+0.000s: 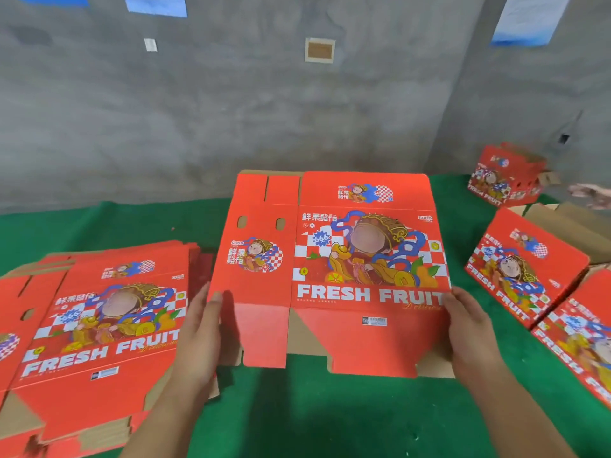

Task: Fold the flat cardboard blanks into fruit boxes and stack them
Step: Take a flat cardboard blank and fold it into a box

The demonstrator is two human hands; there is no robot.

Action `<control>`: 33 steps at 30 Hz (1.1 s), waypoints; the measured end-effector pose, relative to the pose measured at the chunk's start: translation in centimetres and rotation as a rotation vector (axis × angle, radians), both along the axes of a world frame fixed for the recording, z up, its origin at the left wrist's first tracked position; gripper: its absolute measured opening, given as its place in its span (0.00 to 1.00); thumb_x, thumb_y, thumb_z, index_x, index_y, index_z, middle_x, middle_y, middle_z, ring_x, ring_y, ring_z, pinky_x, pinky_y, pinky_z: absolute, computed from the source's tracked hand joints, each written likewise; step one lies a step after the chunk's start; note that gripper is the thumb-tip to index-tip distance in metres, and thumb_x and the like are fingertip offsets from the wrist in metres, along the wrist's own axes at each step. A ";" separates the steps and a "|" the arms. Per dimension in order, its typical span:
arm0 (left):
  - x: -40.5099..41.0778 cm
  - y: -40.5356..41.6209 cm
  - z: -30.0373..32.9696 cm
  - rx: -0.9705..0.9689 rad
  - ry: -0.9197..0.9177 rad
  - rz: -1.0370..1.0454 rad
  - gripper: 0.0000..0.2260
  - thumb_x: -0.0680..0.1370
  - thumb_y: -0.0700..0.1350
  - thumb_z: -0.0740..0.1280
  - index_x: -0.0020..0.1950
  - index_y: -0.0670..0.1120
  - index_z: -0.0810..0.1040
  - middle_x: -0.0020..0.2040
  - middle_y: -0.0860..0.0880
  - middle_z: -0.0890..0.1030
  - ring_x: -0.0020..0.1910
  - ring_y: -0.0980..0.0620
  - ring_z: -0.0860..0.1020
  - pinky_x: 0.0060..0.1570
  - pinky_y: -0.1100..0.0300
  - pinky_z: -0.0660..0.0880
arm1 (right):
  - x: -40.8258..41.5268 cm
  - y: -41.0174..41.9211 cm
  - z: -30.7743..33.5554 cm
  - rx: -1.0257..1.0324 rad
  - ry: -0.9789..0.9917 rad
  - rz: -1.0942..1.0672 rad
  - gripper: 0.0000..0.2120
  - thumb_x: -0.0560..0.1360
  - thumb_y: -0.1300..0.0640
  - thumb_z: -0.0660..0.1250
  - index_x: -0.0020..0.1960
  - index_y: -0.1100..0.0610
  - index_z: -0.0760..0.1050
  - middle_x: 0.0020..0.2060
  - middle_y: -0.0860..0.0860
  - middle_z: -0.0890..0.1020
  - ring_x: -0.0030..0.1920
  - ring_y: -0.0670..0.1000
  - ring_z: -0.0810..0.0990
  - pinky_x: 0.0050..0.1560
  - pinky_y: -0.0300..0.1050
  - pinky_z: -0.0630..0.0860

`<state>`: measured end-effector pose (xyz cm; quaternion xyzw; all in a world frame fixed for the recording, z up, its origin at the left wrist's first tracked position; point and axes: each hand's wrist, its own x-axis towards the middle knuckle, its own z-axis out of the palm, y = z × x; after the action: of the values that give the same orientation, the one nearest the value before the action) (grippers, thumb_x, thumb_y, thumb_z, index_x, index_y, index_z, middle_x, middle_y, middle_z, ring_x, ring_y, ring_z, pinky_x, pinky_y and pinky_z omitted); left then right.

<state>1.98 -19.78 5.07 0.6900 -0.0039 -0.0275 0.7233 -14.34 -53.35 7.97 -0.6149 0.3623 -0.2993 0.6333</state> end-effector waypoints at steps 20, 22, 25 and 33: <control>-8.4 -8.1 3.0 0.104 -0.024 0.020 0.09 0.81 0.61 0.64 0.54 0.58 0.73 0.45 0.59 0.82 0.42 0.61 0.81 0.35 0.59 0.75 | -4.6 -11.0 2.8 -0.141 0.167 0.393 0.16 0.79 0.52 0.72 0.63 0.41 0.72 0.54 0.43 0.85 0.50 0.46 0.86 0.51 0.51 0.82; -8.8 -7.6 3.1 0.158 -0.001 0.041 0.12 0.82 0.60 0.64 0.50 0.52 0.74 0.45 0.55 0.80 0.45 0.57 0.78 0.43 0.54 0.71 | -4.8 -11.3 2.0 -0.130 0.198 0.435 0.16 0.78 0.54 0.73 0.61 0.44 0.72 0.54 0.48 0.85 0.52 0.50 0.86 0.51 0.50 0.80; -8.3 -6.0 1.6 0.183 -0.024 0.129 0.13 0.82 0.58 0.66 0.49 0.49 0.78 0.41 0.51 0.79 0.42 0.51 0.76 0.46 0.52 0.69 | -4.8 -11.1 0.9 -0.176 0.246 0.523 0.14 0.79 0.57 0.73 0.61 0.47 0.74 0.54 0.48 0.85 0.54 0.47 0.84 0.56 0.49 0.77; -9.1 -6.8 -1.6 0.130 0.005 0.150 0.21 0.63 0.60 0.72 0.49 0.49 0.77 0.43 0.42 0.82 0.42 0.44 0.79 0.44 0.49 0.74 | -3.5 -9.7 -2.0 -0.113 0.137 0.526 0.26 0.79 0.63 0.71 0.69 0.40 0.71 0.56 0.42 0.86 0.57 0.46 0.84 0.57 0.49 0.77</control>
<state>-7.14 -26.54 3.44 0.7337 0.0513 0.0246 0.6771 -17.83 -63.10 5.96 -0.7409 0.2151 -0.1022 0.6280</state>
